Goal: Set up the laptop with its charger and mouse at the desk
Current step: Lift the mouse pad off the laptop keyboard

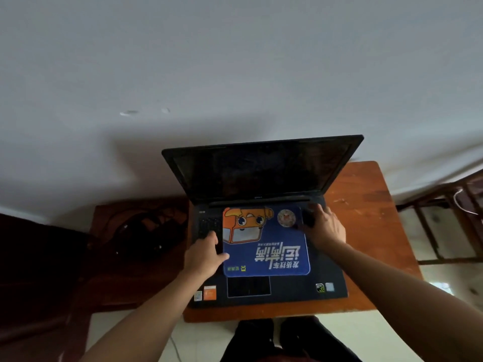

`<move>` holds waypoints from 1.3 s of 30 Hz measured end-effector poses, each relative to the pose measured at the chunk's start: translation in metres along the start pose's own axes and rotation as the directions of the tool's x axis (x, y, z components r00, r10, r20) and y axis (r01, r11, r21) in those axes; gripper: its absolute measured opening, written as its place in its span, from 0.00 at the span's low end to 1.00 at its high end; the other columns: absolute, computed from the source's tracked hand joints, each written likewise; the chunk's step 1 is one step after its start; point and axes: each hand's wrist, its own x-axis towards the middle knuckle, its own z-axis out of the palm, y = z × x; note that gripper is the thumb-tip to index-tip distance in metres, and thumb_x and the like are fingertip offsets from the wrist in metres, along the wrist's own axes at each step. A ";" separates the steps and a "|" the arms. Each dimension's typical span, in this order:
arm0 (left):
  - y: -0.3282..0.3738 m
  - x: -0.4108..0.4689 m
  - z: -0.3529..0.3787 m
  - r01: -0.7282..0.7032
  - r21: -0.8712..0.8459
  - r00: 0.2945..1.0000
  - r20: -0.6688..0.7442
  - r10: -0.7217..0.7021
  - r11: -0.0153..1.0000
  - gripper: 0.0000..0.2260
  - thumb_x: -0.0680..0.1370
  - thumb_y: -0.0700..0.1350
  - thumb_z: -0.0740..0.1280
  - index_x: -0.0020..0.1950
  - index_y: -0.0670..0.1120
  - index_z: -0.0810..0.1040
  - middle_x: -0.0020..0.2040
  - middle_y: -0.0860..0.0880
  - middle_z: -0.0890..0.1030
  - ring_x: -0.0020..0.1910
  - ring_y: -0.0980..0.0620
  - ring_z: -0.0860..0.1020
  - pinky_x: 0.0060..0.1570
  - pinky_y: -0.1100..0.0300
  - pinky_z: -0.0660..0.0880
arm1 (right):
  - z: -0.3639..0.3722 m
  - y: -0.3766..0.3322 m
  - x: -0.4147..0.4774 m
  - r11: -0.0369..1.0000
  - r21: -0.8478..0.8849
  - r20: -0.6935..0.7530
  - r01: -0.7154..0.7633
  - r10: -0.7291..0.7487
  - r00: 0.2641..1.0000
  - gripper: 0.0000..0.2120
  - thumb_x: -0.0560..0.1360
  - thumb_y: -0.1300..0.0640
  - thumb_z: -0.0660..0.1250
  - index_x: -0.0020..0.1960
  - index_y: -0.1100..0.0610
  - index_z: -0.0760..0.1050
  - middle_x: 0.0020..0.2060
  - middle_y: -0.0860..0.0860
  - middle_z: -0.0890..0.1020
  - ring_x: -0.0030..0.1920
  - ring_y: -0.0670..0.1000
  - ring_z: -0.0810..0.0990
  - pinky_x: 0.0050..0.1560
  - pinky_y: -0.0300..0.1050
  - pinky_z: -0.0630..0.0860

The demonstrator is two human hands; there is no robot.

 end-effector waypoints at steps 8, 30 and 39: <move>-0.015 0.012 -0.002 0.228 -0.169 0.953 -0.165 -0.256 0.959 0.21 0.78 0.54 0.63 0.66 0.42 0.68 0.60 0.40 0.74 0.57 0.41 0.76 0.49 0.47 0.77 | 0.000 0.033 0.002 0.969 0.058 0.039 -0.238 0.236 0.971 0.26 0.78 0.41 0.61 0.68 0.57 0.63 0.58 0.61 0.76 0.57 0.64 0.77 0.49 0.53 0.71; 0.005 0.004 0.037 0.290 -0.026 0.925 -0.250 -0.287 0.957 0.30 0.79 0.62 0.53 0.75 0.46 0.55 0.61 0.35 0.66 0.57 0.37 0.70 0.47 0.45 0.75 | 0.033 0.025 -0.012 0.959 -0.010 -0.085 -0.282 0.281 0.956 0.35 0.77 0.32 0.50 0.76 0.50 0.48 0.56 0.62 0.74 0.51 0.63 0.78 0.44 0.51 0.68; -0.008 -0.004 0.023 0.180 0.093 0.958 -0.241 -0.154 0.979 0.29 0.78 0.64 0.50 0.70 0.45 0.60 0.60 0.37 0.69 0.54 0.41 0.72 0.47 0.50 0.76 | 0.050 0.023 -0.076 0.925 0.115 -0.176 -0.363 0.378 0.909 0.31 0.75 0.30 0.48 0.73 0.42 0.54 0.54 0.58 0.74 0.49 0.61 0.79 0.44 0.51 0.66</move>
